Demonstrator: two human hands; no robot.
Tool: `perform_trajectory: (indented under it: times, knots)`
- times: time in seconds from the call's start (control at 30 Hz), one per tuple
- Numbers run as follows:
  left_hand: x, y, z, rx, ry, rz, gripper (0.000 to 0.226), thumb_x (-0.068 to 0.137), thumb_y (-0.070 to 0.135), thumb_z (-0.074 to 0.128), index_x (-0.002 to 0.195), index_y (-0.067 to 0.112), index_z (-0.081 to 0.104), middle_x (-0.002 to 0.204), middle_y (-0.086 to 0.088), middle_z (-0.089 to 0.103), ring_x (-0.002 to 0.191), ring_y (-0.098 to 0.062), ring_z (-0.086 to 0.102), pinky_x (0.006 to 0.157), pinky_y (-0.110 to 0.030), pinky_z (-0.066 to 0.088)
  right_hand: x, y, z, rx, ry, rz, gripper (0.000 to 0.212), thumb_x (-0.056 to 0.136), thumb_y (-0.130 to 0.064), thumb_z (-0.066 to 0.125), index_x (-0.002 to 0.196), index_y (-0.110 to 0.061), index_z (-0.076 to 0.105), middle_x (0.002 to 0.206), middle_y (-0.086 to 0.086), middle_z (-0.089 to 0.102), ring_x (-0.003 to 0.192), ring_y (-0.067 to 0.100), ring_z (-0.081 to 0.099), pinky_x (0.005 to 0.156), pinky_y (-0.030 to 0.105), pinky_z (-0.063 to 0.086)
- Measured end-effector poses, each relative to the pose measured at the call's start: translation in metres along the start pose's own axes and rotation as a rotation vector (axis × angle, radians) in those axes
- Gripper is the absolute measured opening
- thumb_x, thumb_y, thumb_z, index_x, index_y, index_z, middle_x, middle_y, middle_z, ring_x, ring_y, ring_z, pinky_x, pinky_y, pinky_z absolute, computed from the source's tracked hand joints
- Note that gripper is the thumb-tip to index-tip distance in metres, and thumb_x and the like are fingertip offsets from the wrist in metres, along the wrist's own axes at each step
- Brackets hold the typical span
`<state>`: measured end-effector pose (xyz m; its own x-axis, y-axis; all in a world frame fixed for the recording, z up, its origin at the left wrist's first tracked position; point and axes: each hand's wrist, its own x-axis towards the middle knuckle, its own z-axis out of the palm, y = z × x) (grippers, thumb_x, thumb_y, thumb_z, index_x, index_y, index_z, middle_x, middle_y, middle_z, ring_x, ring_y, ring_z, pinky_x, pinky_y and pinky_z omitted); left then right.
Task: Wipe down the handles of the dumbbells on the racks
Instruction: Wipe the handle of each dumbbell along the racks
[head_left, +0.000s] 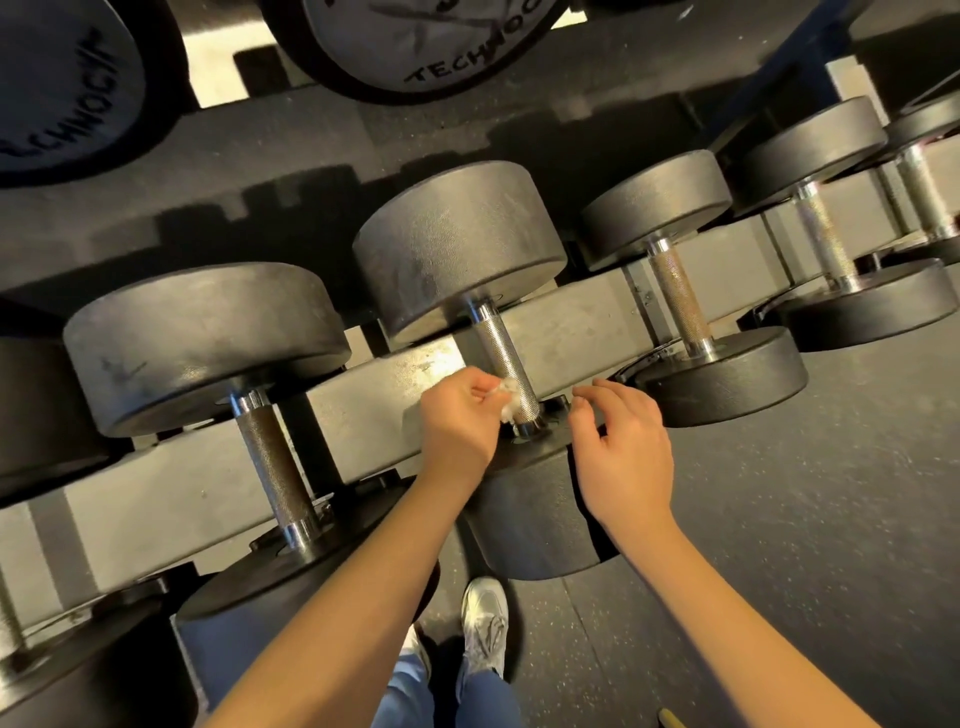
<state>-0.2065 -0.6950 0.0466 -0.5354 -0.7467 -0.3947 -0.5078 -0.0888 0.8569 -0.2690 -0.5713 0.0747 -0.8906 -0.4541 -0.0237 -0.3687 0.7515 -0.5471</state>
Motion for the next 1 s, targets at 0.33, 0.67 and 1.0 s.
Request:
perform_trajectory:
  times: [0.33, 0.67, 1.0]
  knots:
    - [0.001, -0.009, 0.003, 0.121, -0.152, -0.081, 0.010, 0.082, 0.020, 0.074, 0.077, 0.015, 0.067, 0.075, 0.000, 0.068, 0.076, -0.018, 0.066, 0.079, -0.037, 0.056, 0.000, 0.000, -0.001, -0.003, -0.022, 0.008, 0.038, 0.088, -0.032, 0.043, 0.100, -0.011, 0.073, 0.112, 0.004, 0.066, 0.112, 0.019, 0.051, 0.093, 0.036, 0.039]
    - [0.010, 0.005, -0.001, 0.058, -0.013, -0.063, 0.016, 0.088, 0.018, 0.066, 0.076, 0.022, 0.058, 0.075, 0.007, 0.061, 0.076, -0.013, 0.061, 0.077, -0.034, 0.054, -0.001, -0.002, -0.003, 0.025, -0.020, 0.009, 0.040, 0.087, -0.031, 0.043, 0.101, -0.009, 0.072, 0.112, 0.005, 0.066, 0.111, 0.019, 0.051, 0.093, 0.035, 0.038]
    - [-0.006, 0.018, -0.016, 0.126, -0.187, 0.032, 0.004, 0.081, 0.012, 0.073, 0.083, 0.014, 0.070, 0.079, 0.001, 0.064, 0.078, -0.014, 0.061, 0.077, -0.026, 0.052, 0.009, -0.003, -0.009, -0.004, -0.121, -0.163, 0.044, 0.088, -0.038, 0.039, 0.094, -0.012, 0.073, 0.096, 0.001, 0.071, 0.093, 0.021, 0.061, 0.089, 0.047, 0.046]
